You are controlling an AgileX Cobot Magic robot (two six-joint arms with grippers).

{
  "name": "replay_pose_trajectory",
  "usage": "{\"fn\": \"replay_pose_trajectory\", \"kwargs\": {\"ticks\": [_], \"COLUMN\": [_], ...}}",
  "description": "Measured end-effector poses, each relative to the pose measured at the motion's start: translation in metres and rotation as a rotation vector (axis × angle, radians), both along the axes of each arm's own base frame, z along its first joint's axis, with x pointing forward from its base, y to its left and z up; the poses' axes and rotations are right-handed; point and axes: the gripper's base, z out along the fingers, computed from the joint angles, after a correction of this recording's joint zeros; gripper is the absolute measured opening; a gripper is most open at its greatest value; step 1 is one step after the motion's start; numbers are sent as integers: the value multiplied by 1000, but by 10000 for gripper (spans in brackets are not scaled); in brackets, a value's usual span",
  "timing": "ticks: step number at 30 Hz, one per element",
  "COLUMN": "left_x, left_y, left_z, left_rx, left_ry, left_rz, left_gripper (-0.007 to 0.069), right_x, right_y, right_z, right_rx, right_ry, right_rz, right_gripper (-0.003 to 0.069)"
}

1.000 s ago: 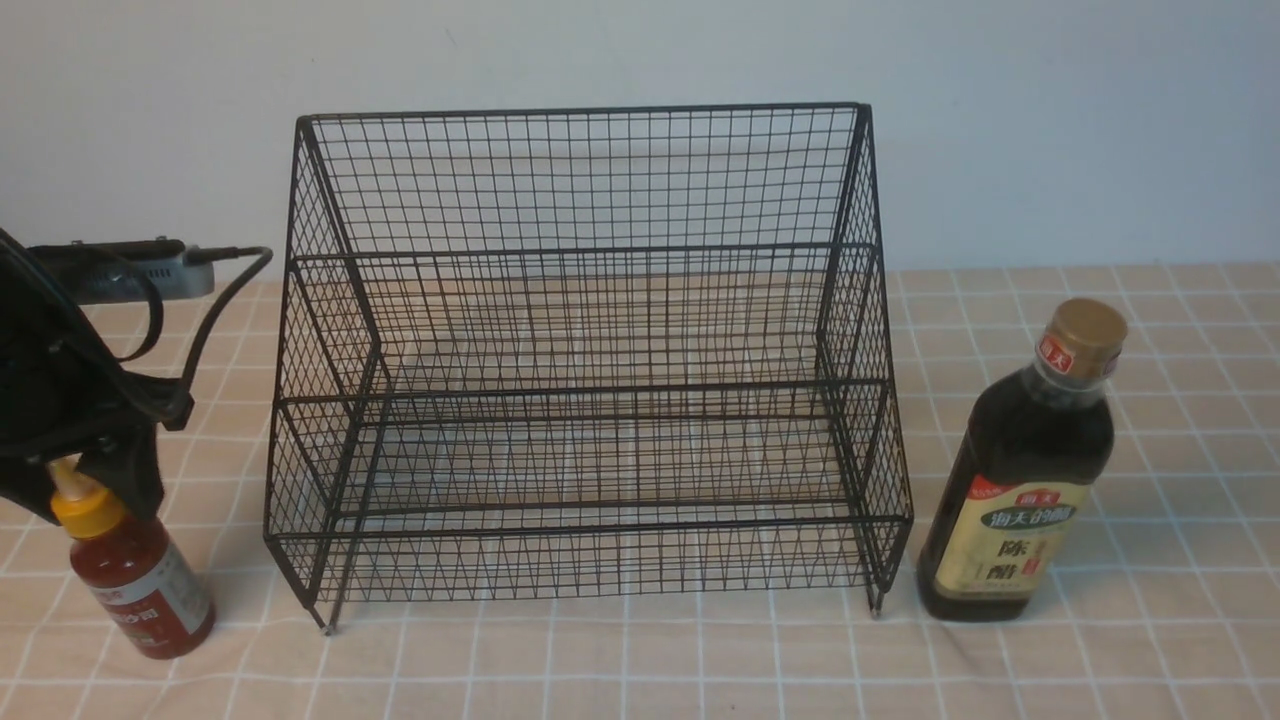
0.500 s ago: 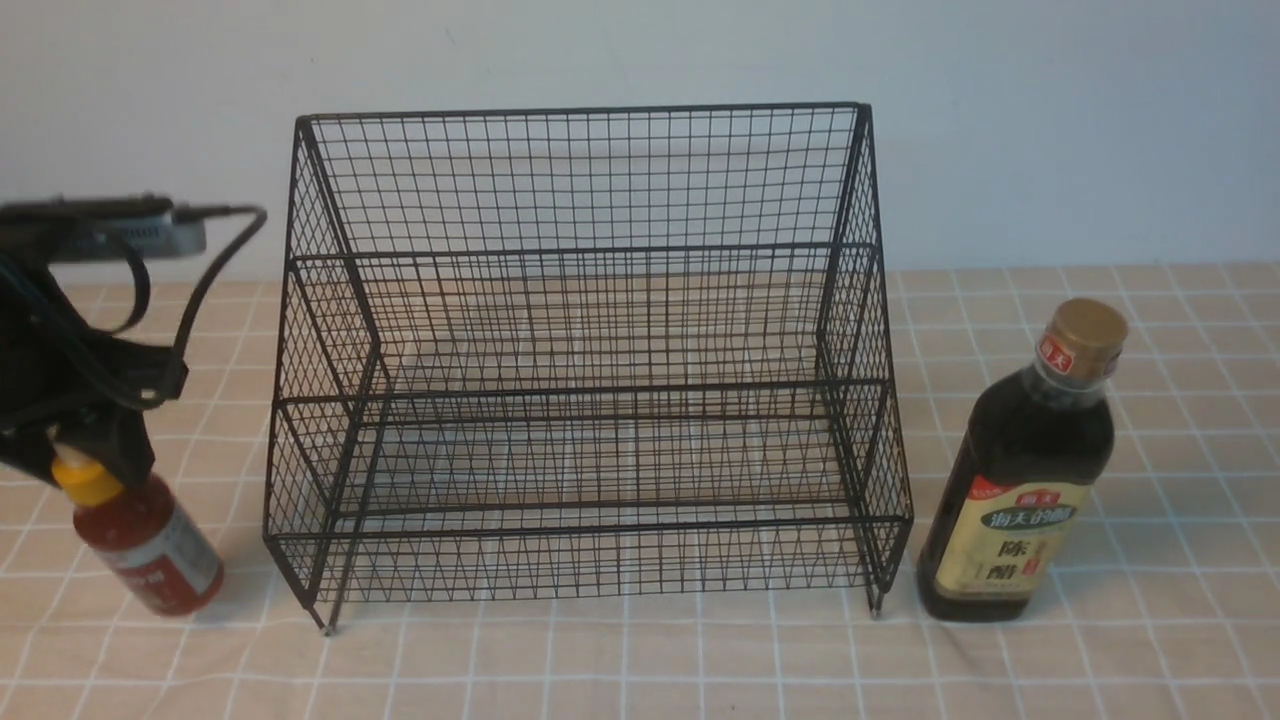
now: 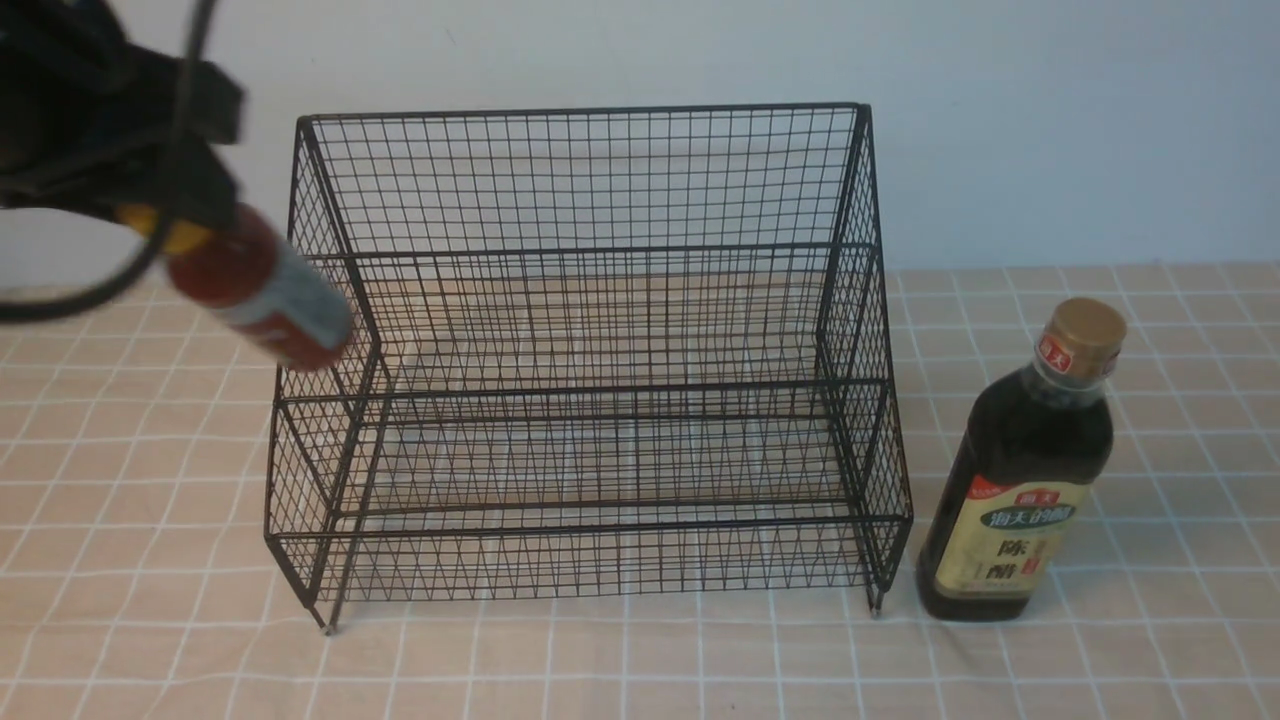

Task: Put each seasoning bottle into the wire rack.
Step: Use the left arm to put the condiment bottle back on the shelf

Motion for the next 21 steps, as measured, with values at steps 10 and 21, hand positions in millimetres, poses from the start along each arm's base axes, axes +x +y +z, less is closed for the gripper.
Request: {"fn": "replay_pose_trajectory", "kwargs": {"ticks": [10, 21], "left_x": [22, 65], "left_y": [-47, -55], "left_z": [-45, -101], "left_rx": [85, 231], "left_ry": [159, 277], "left_rz": [-70, -59], "left_gripper": [287, 287], "right_x": [0, 0], "right_y": [0, 0], "right_z": [-1, -1], "right_rx": [-2, -20], "right_ry": [6, 0], "right_rz": [4, 10], "right_gripper": [-14, -14]}}
